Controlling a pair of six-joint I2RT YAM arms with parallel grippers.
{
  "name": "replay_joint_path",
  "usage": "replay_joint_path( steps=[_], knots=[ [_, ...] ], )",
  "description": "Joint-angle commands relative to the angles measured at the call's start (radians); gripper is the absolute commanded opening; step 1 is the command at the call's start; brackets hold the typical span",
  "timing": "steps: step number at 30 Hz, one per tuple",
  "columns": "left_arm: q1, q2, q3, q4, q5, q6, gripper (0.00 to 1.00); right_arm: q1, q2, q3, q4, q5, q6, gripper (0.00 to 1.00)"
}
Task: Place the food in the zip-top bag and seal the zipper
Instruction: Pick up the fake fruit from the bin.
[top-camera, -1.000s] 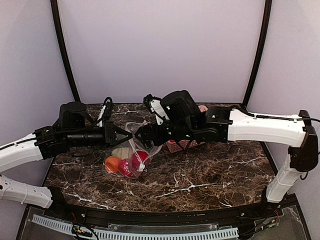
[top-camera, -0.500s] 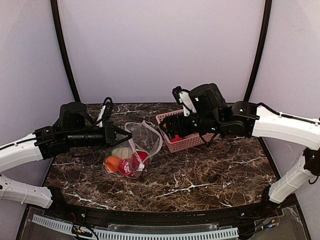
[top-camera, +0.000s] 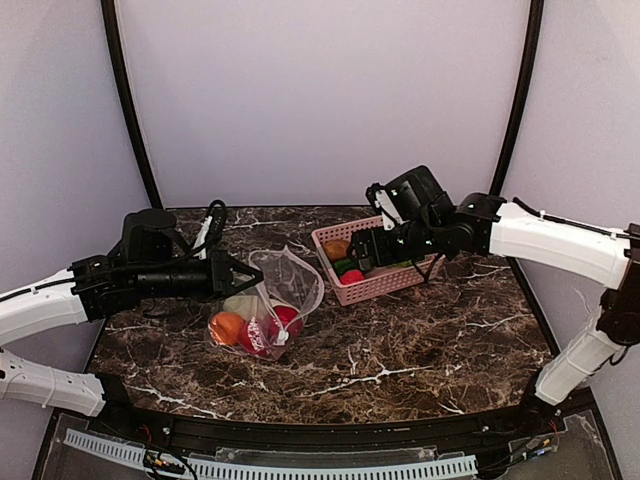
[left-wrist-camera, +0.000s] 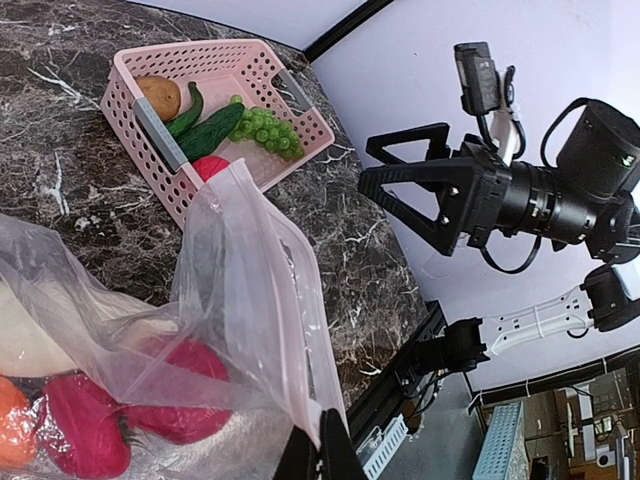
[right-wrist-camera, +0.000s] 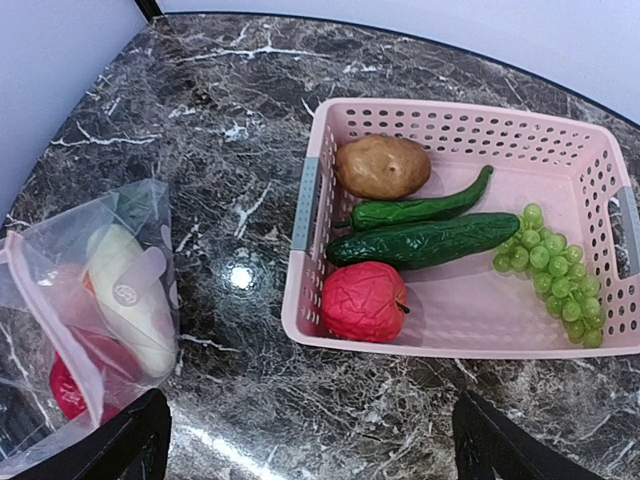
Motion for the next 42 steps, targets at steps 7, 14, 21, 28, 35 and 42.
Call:
replay_joint_path(
  steps=[7,14,21,28,35,42],
  knots=[
    [0.007,-0.018,0.006,-0.044,-0.014,0.038,0.01,-0.116,0.171,0.107,-0.065,-0.113,-0.066,0.94],
    [0.011,-0.015,0.010,-0.063,-0.020,0.048,0.01,-0.170,0.326,0.209,-0.089,-0.172,-0.124,0.92],
    [0.018,-0.011,0.025,-0.102,-0.019,0.064,0.01,-0.199,0.448,0.300,-0.126,-0.217,-0.136,0.89],
    [0.023,-0.011,0.019,-0.106,-0.018,0.061,0.01,-0.202,0.517,0.322,-0.151,-0.266,-0.166,0.88],
    [0.026,0.004,0.020,-0.097,-0.003,0.056,0.01,-0.201,0.581,0.354,-0.178,-0.268,-0.173,0.87],
    [0.028,0.020,0.026,-0.089,0.001,0.052,0.01,-0.202,0.643,0.383,-0.195,-0.245,-0.148,0.88]
  ],
)
